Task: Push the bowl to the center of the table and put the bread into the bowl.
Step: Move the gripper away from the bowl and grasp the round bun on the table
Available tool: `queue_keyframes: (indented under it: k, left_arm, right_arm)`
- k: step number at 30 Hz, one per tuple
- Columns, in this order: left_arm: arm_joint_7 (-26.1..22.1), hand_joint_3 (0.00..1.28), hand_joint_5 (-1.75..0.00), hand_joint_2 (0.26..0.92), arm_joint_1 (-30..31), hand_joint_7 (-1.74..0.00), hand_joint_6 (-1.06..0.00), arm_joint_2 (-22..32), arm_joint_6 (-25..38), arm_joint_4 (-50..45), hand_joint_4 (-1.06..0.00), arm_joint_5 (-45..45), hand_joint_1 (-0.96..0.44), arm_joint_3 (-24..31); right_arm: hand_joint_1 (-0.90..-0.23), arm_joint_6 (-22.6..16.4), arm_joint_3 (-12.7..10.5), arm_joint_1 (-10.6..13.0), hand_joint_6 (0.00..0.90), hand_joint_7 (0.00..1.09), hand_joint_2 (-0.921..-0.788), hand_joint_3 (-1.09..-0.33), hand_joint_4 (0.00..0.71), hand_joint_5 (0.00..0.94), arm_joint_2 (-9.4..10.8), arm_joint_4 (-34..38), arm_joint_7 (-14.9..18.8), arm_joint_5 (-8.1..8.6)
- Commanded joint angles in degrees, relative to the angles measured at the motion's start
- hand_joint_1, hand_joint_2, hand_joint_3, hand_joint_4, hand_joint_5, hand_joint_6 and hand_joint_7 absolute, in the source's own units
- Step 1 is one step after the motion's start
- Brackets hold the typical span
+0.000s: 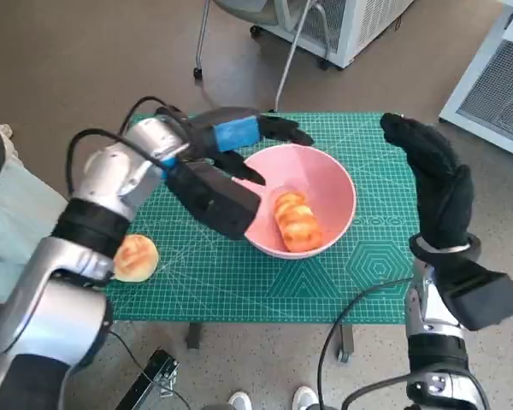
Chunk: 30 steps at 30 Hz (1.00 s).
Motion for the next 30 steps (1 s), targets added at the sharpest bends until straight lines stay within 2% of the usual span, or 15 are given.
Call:
queue_keyframes:
  k: [1,10,15,19,25,30]
  left_arm:
    - [-4.39,0.0,-0.04,0.88,4.44,-0.5,-0.42,7.34,-0.4,-9.38,-0.48,-4.03,-0.02,4.73]
    - [-16.42,0.0,-0.04,0.869,17.76,-0.4,-0.52,20.58,2.74,-30.2,-0.56,-15.44,0.04,16.39]
    - [-24.52,0.0,-0.03,0.867,26.11,-0.37,-0.52,27.27,11.41,-40.79,-0.56,-19.29,0.06,22.89]
    - [-29.01,0.0,-0.01,0.865,32.3,-0.28,-0.54,31.1,17.31,-46.35,-0.54,-21.13,0.08,27.29]
    - [-31.64,0.0,0.0,0.869,40.65,-0.18,-0.56,34.26,22.28,-51.05,-0.52,-22.34,0.07,32.29]
    - [-33.19,0.0,0.0,0.87,45.61,-0.11,-0.58,35.41,27.08,-54.26,-0.5,-20.91,0.02,33.55]
  right_arm:
    - [-0.627,-0.11,0.26,0.4,0.059,0.77,-0.921,-0.699,0.39,0.021,0.47,0.93,1.39,1.3]
    - [-0.644,-0.41,0.5,1.58,0.056,0.76,-0.921,-0.695,0.387,0.017,0.52,0.13,2.89,2.74]
    - [-0.651,-0.28,0.47,2.11,0.056,0.76,-0.921,-0.69,0.387,0.016,0.42,-0.51,3.61,3.56]
    - [-0.645,-0.05,0.29,2.24,0.06,0.75,-0.921,-0.688,0.384,0.014,0.25,-0.62,4.29,4.51]
    - [-0.645,0.55,0.28,2.16,0.064,0.75,-0.921,-0.686,0.381,0.011,0.61,-1.0,4.49,5.04]
    - [-0.659,1.02,0.47,1.52,0.07,0.75,-0.921,-0.687,0.377,0.008,1.25,-0.11,4.77,5.34]
